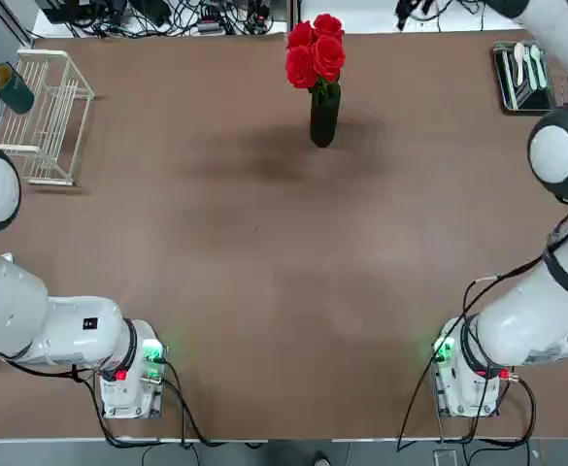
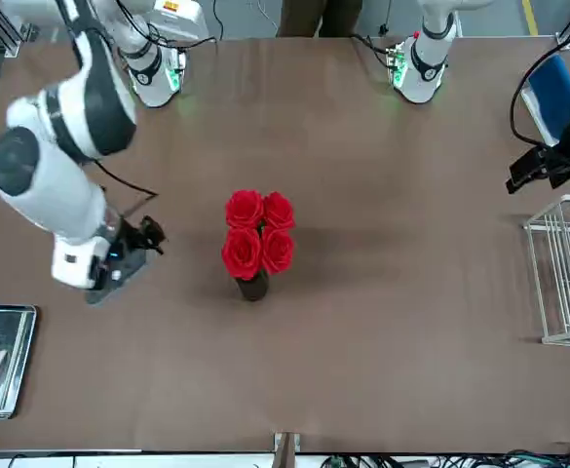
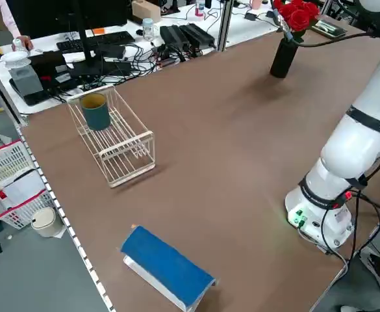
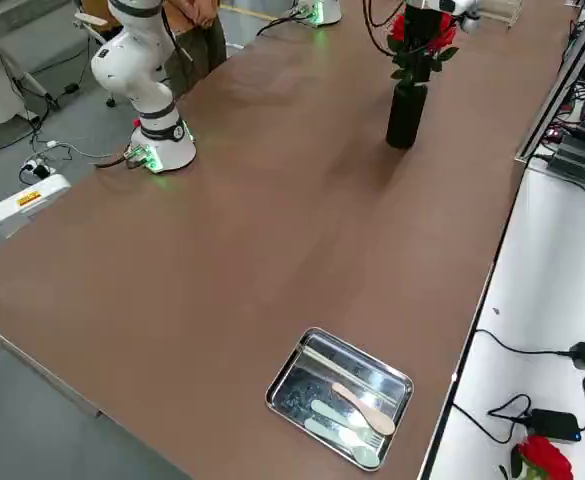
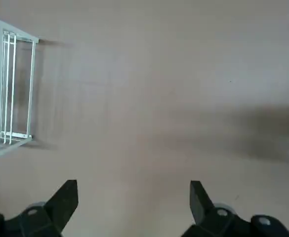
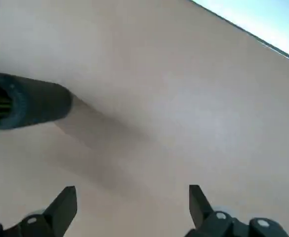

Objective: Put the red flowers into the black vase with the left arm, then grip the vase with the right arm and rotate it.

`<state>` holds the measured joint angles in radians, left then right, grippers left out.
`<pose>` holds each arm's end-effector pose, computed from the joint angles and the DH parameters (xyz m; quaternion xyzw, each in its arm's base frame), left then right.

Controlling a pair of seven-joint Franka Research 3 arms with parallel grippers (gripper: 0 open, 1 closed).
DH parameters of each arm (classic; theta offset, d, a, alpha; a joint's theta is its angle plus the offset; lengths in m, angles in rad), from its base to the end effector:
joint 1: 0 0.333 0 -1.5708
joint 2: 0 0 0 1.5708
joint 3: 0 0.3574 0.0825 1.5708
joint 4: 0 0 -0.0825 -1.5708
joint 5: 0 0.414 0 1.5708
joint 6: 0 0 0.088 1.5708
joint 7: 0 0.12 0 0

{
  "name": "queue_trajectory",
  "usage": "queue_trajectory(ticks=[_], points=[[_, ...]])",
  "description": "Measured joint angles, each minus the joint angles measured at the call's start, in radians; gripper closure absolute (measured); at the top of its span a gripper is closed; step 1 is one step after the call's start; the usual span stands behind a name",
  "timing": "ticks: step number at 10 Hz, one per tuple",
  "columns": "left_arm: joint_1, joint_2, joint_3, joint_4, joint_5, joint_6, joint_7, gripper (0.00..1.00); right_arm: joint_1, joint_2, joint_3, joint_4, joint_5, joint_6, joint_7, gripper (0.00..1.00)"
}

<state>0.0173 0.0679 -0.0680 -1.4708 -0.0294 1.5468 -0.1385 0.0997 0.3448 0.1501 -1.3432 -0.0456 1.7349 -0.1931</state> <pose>0.6057 -0.0327 0.6606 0.9989 0.0436 0.0025 0.0173 0.6953 0.1542 0.5614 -0.9757 -0.2178 -0.0252 0.0033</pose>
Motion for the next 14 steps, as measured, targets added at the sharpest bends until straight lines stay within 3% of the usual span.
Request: queue_trajectory(ticks=[2,4,7,8,11,14], points=[[0.006,0.004,0.001,-0.002,0.0,-0.004,0.022,0.0,-0.015,-0.086,-0.087,-0.039,0.006,-0.029,0.147,0.0],[0.031,0.012,0.001,-0.002,0.0,-0.004,0.116,0.0,-0.034,-0.191,-0.122,-0.103,0.006,-0.086,0.326,0.0],[0.032,0.012,-0.002,0.0,0.0,-0.004,0.132,0.0,-0.042,-0.288,-0.249,-0.151,0.008,-0.126,0.358,0.0],[0.032,0.012,-0.002,0.0,0.0,-0.004,0.132,0.0,-0.043,-0.292,-0.268,-0.158,0.013,-0.129,0.351,0.0],[0.032,0.012,-0.003,0.0,0.0,-0.004,0.102,0.0,-0.048,-0.292,-0.262,-0.166,0.06,-0.131,0.314,0.0],[0.03,0.012,-0.005,0.0,0.0,-0.004,0.099,0.0,-0.107,-0.291,-0.188,-0.17,0.068,-0.099,0.298,0.0]])
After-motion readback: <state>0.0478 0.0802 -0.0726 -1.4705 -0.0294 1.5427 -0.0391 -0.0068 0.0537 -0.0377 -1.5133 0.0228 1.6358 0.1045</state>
